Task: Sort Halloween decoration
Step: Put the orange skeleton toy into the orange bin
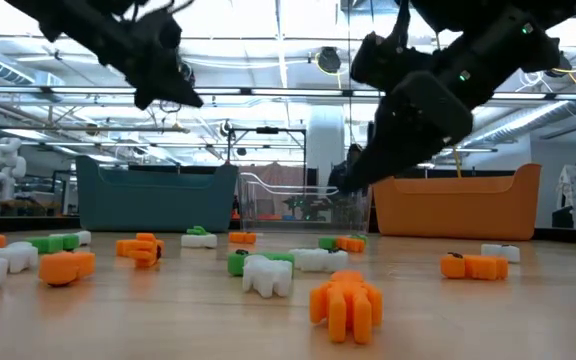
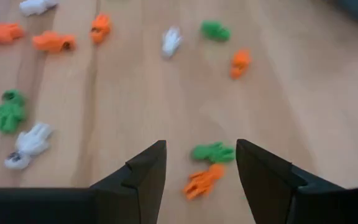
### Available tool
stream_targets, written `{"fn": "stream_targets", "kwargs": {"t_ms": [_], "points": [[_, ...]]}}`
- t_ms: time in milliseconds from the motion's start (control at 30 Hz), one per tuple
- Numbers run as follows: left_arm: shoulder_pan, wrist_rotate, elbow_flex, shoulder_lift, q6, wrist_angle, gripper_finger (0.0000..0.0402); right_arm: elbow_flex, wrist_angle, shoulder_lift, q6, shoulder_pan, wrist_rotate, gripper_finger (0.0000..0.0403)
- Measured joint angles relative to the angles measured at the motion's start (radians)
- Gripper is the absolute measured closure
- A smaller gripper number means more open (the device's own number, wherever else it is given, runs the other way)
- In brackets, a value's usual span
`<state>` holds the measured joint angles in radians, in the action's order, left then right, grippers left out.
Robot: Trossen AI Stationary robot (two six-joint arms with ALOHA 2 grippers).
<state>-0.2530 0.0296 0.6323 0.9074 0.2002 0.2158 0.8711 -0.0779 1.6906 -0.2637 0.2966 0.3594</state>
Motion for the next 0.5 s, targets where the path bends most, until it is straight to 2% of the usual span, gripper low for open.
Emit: {"fn": "stream_targets", "kwargs": {"t_ms": [133,267,367,500], "points": [[0.192,0.168,0.000,0.009,0.004,-0.012,0.0391,0.000,-0.011,0.018,-0.064,0.006,-0.048,0.0222],[0.337,0.300,0.000,0.047,0.004,-0.028,0.0391,0.000,-0.012,0.019,-0.100,0.015,-0.049,0.0222],[0.407,0.347,0.000,0.085,0.004,-0.055,0.0391,0.000,-0.016,0.019,-0.124,0.020,-0.049,0.0222],[0.459,0.355,0.000,0.154,0.003,-0.111,0.0391,0.000,-0.011,0.019,-0.158,0.020,-0.049,0.0222]]}}
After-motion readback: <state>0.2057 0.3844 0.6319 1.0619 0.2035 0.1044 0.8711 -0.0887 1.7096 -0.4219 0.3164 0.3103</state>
